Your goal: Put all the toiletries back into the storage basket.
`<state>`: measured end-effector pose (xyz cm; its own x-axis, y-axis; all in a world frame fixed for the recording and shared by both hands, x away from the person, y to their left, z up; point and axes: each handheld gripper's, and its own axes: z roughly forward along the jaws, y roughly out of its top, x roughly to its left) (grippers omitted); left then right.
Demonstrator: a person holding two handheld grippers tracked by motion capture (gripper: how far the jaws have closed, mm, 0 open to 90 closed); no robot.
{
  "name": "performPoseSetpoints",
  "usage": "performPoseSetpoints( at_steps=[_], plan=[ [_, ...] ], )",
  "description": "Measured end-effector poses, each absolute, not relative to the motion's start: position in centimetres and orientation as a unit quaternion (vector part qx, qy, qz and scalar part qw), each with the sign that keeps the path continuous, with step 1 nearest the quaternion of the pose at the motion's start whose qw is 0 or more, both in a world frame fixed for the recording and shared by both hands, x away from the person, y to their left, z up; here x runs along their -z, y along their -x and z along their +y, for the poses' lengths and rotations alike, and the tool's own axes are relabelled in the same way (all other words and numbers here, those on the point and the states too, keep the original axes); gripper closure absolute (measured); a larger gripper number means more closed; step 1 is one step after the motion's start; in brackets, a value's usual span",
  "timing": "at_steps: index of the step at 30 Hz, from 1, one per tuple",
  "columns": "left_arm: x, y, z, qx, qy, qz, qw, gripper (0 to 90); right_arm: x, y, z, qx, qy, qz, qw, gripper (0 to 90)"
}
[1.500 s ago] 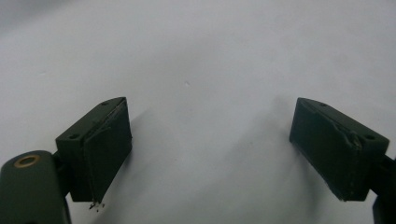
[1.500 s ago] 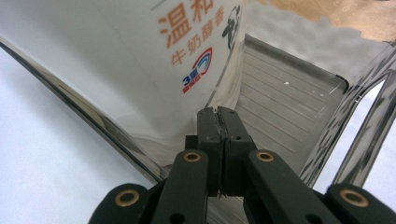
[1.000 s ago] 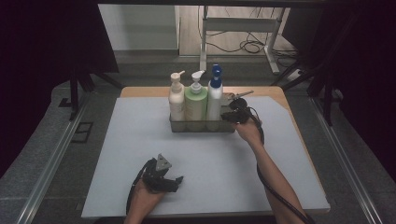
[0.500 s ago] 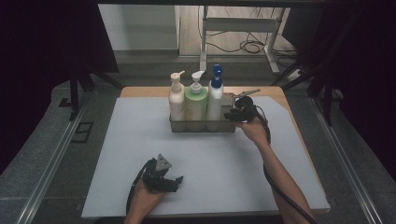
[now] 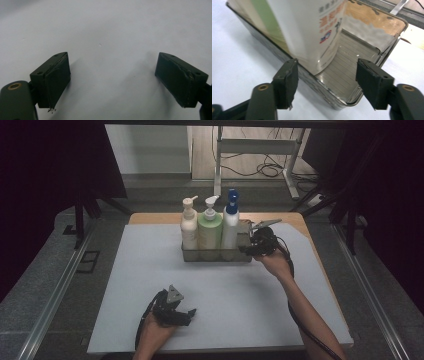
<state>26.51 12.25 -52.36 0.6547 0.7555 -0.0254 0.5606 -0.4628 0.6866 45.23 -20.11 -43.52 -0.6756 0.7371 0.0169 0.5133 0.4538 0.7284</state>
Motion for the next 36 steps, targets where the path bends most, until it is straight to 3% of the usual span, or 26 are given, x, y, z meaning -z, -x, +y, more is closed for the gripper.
performPoseSetpoints(
  at_steps=[20,36],
  plan=[
    [52.4,-26.5,12.2,-0.143,-0.842,0.391,0.342,12.6,42.5,-41.5,-20.5,-0.37,-0.328,0.855,0.158,15.3],
    [52.4,-26.5,12.2,-0.143,-0.842,0.391,0.342,12.7,42.9,-37.7,-22.8,-0.366,-0.314,0.861,0.164,11.3]
  ],
)
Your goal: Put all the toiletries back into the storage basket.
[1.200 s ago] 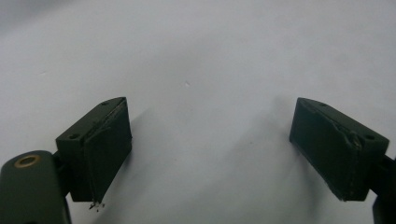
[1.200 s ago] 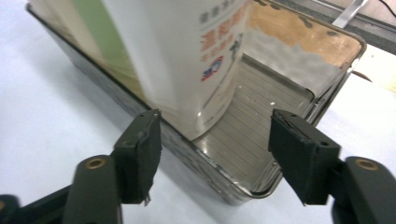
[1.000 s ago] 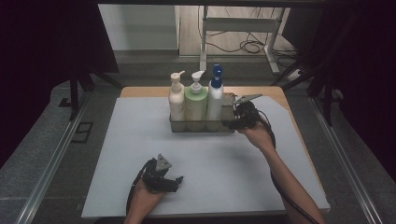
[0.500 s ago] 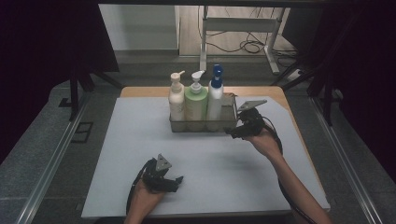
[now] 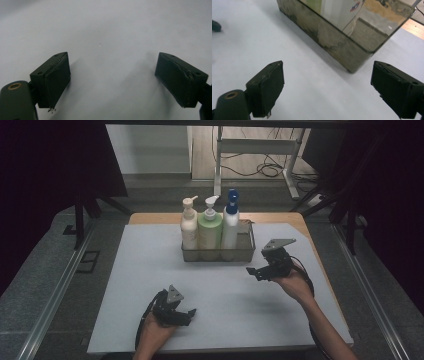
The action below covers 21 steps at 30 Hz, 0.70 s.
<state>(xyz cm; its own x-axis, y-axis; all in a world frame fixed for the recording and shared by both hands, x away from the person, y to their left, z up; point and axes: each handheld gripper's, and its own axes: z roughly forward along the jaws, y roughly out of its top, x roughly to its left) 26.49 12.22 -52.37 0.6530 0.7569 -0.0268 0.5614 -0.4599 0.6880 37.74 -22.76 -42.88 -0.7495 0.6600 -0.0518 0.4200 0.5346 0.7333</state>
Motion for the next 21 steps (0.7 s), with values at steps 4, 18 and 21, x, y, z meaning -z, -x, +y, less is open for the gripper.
performPoseSetpoints(
  at_steps=[4,18,21],
  plan=[
    [52.4,-26.5,12.2,-0.143,-0.842,0.391,0.342,12.6,43.3,-36.7,-23.5,-0.368,-0.314,0.86,0.164,8.3],
    [52.4,-26.5,12.2,-0.143,-0.842,0.391,0.343,12.6,46.4,-34.0,-26.2,-0.365,-0.331,0.856,0.157,3.5],
    [52.4,-26.5,12.2,-0.143,-0.842,0.391,0.342,12.6,47.4,-33.6,-26.8,-0.362,-0.335,0.856,0.157,3.5]
  ],
)
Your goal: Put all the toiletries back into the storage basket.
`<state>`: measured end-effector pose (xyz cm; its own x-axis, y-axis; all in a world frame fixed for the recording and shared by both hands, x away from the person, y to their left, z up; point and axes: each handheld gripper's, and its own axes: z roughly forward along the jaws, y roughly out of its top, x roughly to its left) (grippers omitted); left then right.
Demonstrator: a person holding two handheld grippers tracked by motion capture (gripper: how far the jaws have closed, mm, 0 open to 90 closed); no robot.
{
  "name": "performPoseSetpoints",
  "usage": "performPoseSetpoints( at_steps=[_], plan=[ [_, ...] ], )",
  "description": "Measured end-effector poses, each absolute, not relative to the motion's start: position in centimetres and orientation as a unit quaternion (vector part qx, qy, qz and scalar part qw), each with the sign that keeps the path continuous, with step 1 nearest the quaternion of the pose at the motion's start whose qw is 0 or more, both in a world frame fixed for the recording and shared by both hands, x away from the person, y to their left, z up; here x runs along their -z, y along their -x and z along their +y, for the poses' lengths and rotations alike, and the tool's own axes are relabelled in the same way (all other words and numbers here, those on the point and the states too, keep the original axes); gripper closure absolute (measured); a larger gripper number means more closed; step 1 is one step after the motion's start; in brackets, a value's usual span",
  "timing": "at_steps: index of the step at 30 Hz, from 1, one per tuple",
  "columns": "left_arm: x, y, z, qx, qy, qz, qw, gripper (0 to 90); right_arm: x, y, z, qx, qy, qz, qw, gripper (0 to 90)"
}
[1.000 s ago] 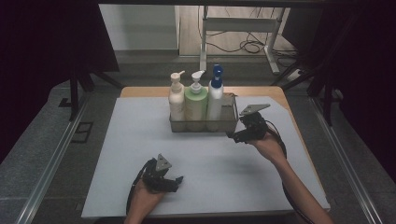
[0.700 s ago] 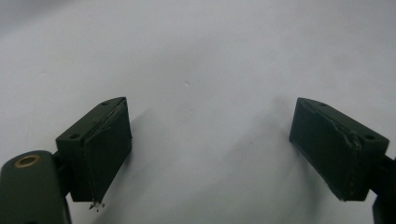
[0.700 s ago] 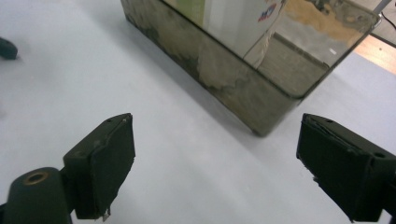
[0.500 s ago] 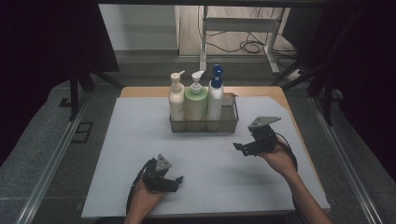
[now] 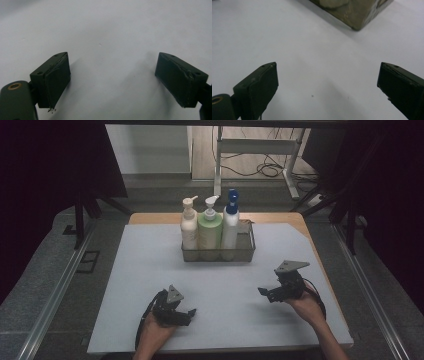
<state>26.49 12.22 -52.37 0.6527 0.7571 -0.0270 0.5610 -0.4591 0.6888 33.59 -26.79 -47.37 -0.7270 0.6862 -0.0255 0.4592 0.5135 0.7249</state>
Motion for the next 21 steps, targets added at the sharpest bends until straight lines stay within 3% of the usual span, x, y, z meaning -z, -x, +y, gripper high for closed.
performPoseSetpoints(
  at_steps=[12,21],
  plan=[
    [52.4,-26.5,12.2,-0.143,-0.842,0.391,0.343,12.6,52.2,-32.9,-28.3,-0.346,-0.355,0.857,0.141,0.6],
    [52.4,-26.5,12.2,-0.142,-0.842,0.391,0.342,12.6,52.3,-32.7,-28.3,-0.349,-0.355,0.855,0.144,0.7]
  ],
)
